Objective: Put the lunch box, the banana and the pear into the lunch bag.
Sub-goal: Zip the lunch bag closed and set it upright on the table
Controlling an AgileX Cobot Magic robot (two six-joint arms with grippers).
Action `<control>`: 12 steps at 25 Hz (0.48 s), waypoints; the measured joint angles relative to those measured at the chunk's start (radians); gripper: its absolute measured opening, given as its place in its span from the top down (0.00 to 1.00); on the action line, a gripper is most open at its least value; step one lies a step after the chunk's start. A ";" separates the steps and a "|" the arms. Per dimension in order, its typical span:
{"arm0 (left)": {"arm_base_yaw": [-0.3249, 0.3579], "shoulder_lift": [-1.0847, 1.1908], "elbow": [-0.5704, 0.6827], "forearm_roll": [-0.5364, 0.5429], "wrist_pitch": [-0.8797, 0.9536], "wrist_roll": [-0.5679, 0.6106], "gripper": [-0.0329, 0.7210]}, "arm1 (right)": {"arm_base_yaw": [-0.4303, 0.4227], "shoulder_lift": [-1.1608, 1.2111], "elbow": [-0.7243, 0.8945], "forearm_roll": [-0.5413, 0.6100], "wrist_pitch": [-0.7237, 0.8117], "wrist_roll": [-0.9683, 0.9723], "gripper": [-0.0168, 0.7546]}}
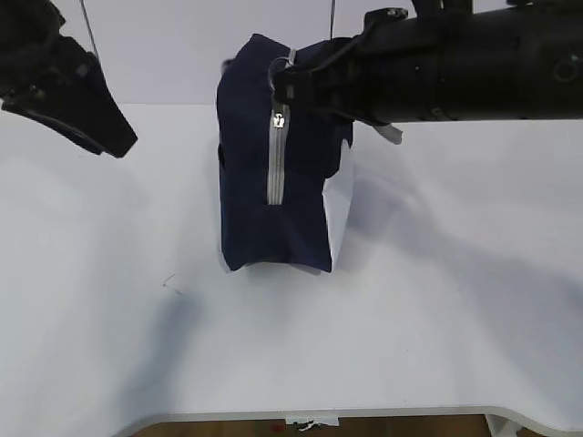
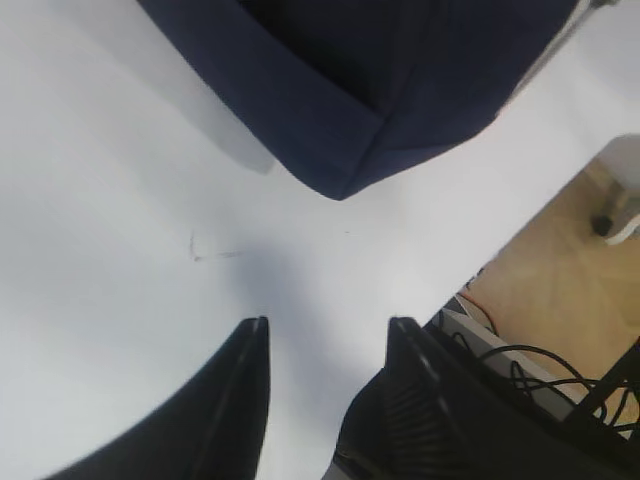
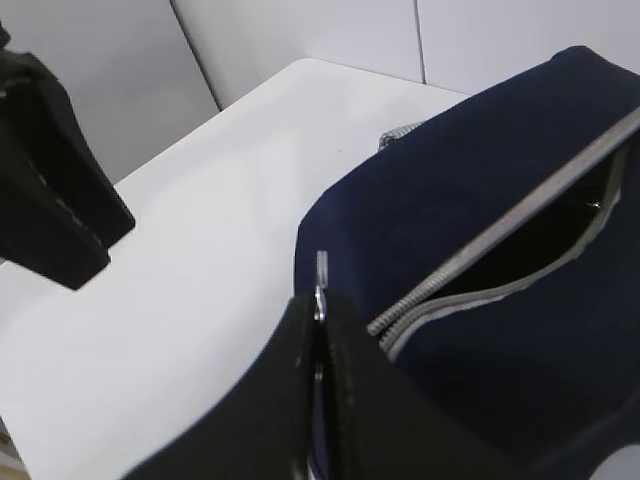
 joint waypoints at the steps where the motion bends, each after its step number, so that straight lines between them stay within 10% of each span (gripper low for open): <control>1: 0.000 0.000 0.021 -0.023 -0.017 0.020 0.56 | 0.000 0.004 -0.005 -0.004 0.000 0.007 0.99; 12: 0.000 0.000 0.203 -0.268 -0.263 0.304 0.56 | 0.000 0.040 -0.104 -0.074 0.000 0.036 0.99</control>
